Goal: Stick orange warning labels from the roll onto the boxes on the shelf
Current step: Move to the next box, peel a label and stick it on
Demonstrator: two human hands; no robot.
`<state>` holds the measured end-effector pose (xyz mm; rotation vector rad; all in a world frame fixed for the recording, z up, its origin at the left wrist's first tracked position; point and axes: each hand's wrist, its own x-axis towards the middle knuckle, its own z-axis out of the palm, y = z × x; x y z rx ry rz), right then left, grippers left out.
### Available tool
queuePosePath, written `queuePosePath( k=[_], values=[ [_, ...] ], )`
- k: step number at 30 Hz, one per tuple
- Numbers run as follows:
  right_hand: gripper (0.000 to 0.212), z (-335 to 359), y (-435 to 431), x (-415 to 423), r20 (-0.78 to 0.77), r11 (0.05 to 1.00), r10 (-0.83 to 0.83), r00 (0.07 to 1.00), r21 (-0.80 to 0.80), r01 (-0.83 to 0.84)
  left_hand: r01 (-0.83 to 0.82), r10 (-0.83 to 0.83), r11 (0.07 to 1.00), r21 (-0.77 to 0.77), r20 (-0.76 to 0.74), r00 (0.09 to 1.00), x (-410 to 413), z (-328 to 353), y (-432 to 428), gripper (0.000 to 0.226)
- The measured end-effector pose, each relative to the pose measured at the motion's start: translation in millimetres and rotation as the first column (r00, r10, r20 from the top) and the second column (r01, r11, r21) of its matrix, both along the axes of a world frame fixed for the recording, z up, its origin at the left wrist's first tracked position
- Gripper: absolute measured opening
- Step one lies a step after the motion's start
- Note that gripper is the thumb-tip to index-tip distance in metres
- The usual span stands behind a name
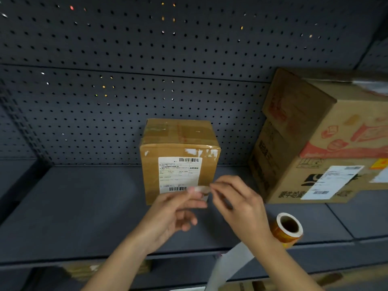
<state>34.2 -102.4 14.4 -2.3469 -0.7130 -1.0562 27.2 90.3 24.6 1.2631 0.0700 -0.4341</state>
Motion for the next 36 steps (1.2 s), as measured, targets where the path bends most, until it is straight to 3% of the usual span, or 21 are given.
queuePosePath(
  k=[5,8,10,12,15,18,20,23,27,29,32,36],
  values=[
    [0.013,-8,1,-2,0.067,0.988,0.042,0.997,-0.153,-0.031,-0.127,0.127,0.990,-0.069,-0.014,0.992,6,5,-6,0.026],
    [0.015,-9,0,-4,0.066,0.985,0.060,0.996,-0.165,-0.049,-0.151,0.149,0.988,0.023,0.081,0.986,10,2,-8,0.012],
    [0.017,-9,-2,-5,0.025,0.988,0.073,0.997,-0.141,-0.069,-0.158,0.132,0.979,0.133,0.186,0.974,14,-1,-8,0.016],
    [0.024,-9,-5,-7,-0.055,0.995,0.077,0.995,-0.064,-0.081,-0.168,0.086,0.955,0.244,0.315,0.945,16,-1,-7,0.017],
    [0.033,-3,-9,-8,-0.277,0.971,0.115,0.954,0.234,-0.049,-0.208,0.043,0.917,0.340,0.435,0.899,18,0,-6,0.017],
    [0.021,5,-9,-3,-0.445,0.871,0.173,0.879,0.486,0.075,-0.190,-0.020,0.907,0.376,0.490,0.872,17,2,-4,0.016],
    [0.014,9,-6,1,-0.516,0.798,0.304,0.801,0.597,0.081,-0.178,-0.059,0.901,0.396,0.519,0.853,16,5,-5,0.015],
    [0.009,12,-2,2,-0.531,0.788,0.377,0.759,0.615,0.038,-0.194,-0.070,0.892,0.408,0.549,0.833,15,9,-5,0.015],
    [0.010,16,2,2,-0.503,0.788,0.373,0.780,0.616,0.021,-0.235,-0.057,0.873,0.427,0.569,0.820,17,15,-2,0.012],
    [0.016,19,4,2,-0.489,0.836,0.330,0.808,0.549,-0.009,-0.293,-0.071,0.824,0.486,0.601,0.796,16,19,0,0.014],
    [0.013,24,4,2,-0.468,0.867,0.297,0.832,0.497,-0.030,-0.447,-0.109,0.679,0.583,0.682,0.723,12,30,3,0.012],
    [0.010,31,5,4,-0.445,0.893,0.286,0.849,0.444,-0.069,-0.598,-0.190,0.449,0.664,0.725,0.662,5,41,5,0.036]
  ],
)
